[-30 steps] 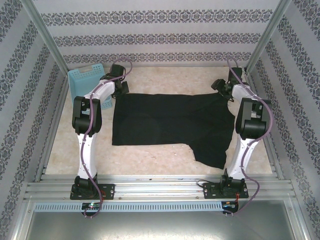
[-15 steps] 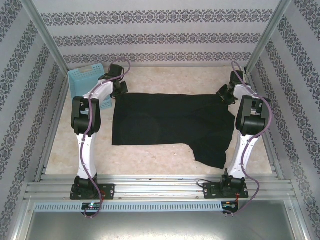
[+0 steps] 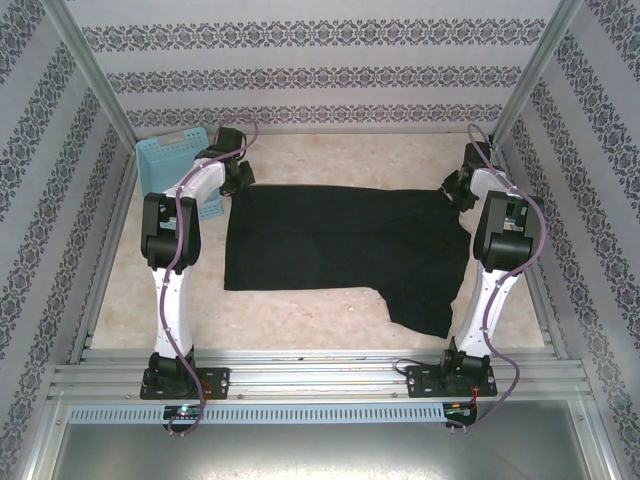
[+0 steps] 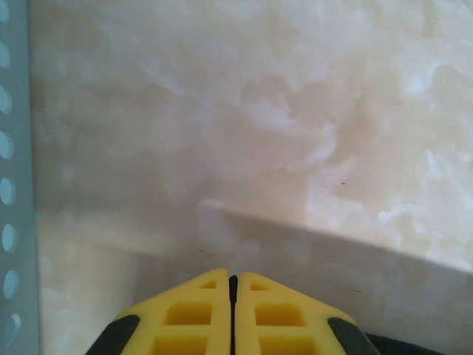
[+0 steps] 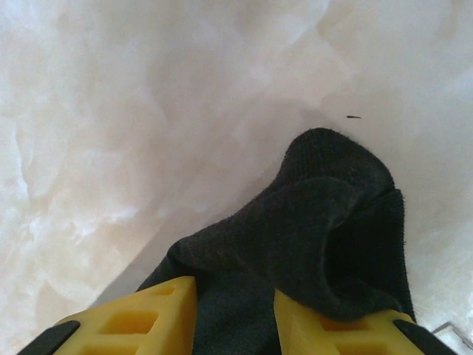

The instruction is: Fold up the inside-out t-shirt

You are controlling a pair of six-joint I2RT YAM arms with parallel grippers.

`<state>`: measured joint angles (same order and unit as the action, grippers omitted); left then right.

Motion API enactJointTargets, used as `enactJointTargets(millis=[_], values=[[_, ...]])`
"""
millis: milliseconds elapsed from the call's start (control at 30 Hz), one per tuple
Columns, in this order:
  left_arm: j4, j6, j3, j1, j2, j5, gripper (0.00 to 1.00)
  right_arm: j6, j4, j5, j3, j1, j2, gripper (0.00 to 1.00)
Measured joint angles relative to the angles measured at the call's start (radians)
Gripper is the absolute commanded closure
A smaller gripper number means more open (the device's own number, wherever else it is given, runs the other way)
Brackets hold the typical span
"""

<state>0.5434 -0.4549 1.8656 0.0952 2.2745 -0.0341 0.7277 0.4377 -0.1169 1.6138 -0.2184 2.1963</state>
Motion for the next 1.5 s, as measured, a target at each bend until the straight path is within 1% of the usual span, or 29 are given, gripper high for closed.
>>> enactJointTargets(millis=[33,100,167,233,333,433,567,633,733,867,1067,1267,1400,1500], values=[[0.006,0.001,0.01,0.0,0.002,0.0,0.77,-0.004,-0.005,-0.008,0.0,-0.001,0.0,0.58],[0.014,0.005,0.031,0.0,0.003,0.0,0.69,-0.024,-0.014,-0.024,0.0,-0.002,0.0,0.49],[0.023,0.012,0.051,0.0,0.003,0.0,0.63,-0.046,-0.023,-0.038,0.0,-0.002,-0.004,0.4],[0.03,0.019,0.064,0.001,0.002,0.0,0.6,-0.071,-0.022,-0.051,0.0,-0.002,-0.012,0.36],[0.042,0.029,0.069,0.009,-0.008,0.0,0.56,-0.103,-0.023,-0.056,-0.014,-0.002,-0.051,0.35],[0.042,0.032,0.038,0.03,-0.046,0.0,0.54,-0.13,-0.024,-0.056,-0.073,0.007,-0.145,0.35],[-0.005,0.018,-0.118,0.085,-0.161,-0.018,0.53,-0.137,-0.032,-0.053,-0.196,0.05,-0.293,0.34],[-0.042,-0.004,-0.211,0.111,-0.211,-0.038,0.53,-0.131,-0.036,-0.055,-0.251,0.082,-0.33,0.34],[-0.092,-0.038,-0.311,0.124,-0.23,-0.061,0.53,-0.108,-0.045,-0.082,-0.325,0.117,-0.325,0.34],[-0.127,-0.074,-0.395,0.118,-0.197,-0.076,0.52,-0.075,-0.041,-0.094,-0.368,0.117,-0.253,0.33],[-0.193,-0.097,-0.406,0.114,-0.174,-0.09,0.52,-0.037,-0.025,-0.089,-0.294,0.097,-0.207,0.35],[-0.24,-0.115,-0.339,0.114,-0.121,-0.13,0.51,-0.015,0.027,-0.087,-0.1,0.059,-0.081,0.36],[-0.243,-0.119,-0.275,0.114,-0.081,-0.155,0.46,-0.017,0.073,-0.086,0.041,0.05,0.002,0.36],[-0.214,-0.116,-0.245,0.114,-0.072,-0.148,0.4,-0.027,0.095,-0.081,0.074,0.05,0.01,0.34]])
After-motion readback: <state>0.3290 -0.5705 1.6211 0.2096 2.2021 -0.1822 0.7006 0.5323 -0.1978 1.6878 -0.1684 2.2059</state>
